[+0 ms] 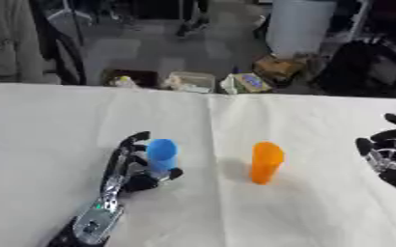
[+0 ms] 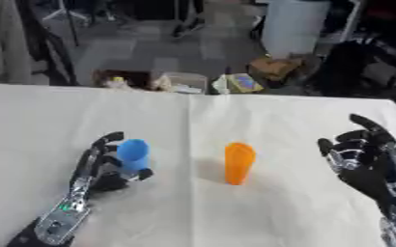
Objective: Pour the contents of one cup into another cup.
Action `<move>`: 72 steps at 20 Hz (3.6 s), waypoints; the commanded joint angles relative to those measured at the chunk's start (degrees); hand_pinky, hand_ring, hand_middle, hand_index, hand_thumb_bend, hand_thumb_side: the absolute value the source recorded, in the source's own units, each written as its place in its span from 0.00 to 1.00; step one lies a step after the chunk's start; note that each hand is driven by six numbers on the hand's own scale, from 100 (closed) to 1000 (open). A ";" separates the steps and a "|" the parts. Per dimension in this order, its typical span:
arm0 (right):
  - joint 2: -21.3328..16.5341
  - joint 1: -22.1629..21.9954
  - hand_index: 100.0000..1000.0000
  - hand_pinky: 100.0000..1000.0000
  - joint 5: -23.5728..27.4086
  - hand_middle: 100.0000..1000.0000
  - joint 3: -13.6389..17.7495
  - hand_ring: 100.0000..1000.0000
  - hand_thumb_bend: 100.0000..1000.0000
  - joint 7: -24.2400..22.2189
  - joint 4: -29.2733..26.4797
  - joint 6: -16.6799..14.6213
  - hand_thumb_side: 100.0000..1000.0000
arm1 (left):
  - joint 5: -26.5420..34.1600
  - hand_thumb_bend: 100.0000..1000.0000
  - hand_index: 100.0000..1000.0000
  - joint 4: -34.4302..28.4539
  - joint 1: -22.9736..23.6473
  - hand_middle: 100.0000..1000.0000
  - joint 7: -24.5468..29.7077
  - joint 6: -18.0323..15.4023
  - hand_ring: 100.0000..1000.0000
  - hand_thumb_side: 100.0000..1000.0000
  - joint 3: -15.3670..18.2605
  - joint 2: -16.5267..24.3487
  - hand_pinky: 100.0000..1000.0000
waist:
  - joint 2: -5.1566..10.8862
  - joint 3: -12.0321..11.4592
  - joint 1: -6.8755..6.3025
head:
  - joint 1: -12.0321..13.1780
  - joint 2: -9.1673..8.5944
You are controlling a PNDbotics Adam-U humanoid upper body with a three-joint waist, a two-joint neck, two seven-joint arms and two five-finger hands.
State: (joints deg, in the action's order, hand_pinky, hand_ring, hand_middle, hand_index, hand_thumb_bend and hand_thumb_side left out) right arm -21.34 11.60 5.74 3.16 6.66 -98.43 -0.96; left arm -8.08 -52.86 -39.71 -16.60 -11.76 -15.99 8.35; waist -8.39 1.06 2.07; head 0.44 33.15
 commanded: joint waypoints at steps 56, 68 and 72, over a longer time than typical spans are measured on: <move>-0.78 12.55 0.89 0.65 -3.81 0.58 -10.78 0.66 0.61 -10.56 20.77 -5.34 0.14 | 6.61 0.31 0.54 -32.23 6.77 0.32 -1.51 13.83 0.32 0.00 -0.25 7.88 0.17 | 1.75 -3.38 -1.15 | -2.81 -0.38; 1.03 14.65 0.89 0.69 -6.14 0.59 -11.23 0.68 0.61 -10.17 27.16 -7.29 0.14 | 6.86 0.31 0.54 -31.74 7.16 0.32 -0.99 13.43 0.31 0.00 -0.46 7.40 0.18 | 1.75 -3.40 -1.67 | -3.20 -0.28; 1.83 16.13 0.89 0.70 -6.67 0.59 -11.47 0.68 0.61 -10.43 28.82 -7.55 0.15 | 6.95 0.31 0.54 -31.84 7.21 0.32 -0.78 13.34 0.31 0.00 -0.54 7.18 0.18 | 1.78 -3.64 -1.99 | -3.50 -0.31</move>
State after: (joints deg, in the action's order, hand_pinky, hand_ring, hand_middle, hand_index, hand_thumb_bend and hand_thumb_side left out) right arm -19.02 26.63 -0.42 -8.38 -3.62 -69.52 -8.20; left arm -1.43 -83.87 -31.78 -17.54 1.70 -16.46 15.33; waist -7.47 -2.54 0.10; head -2.86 33.15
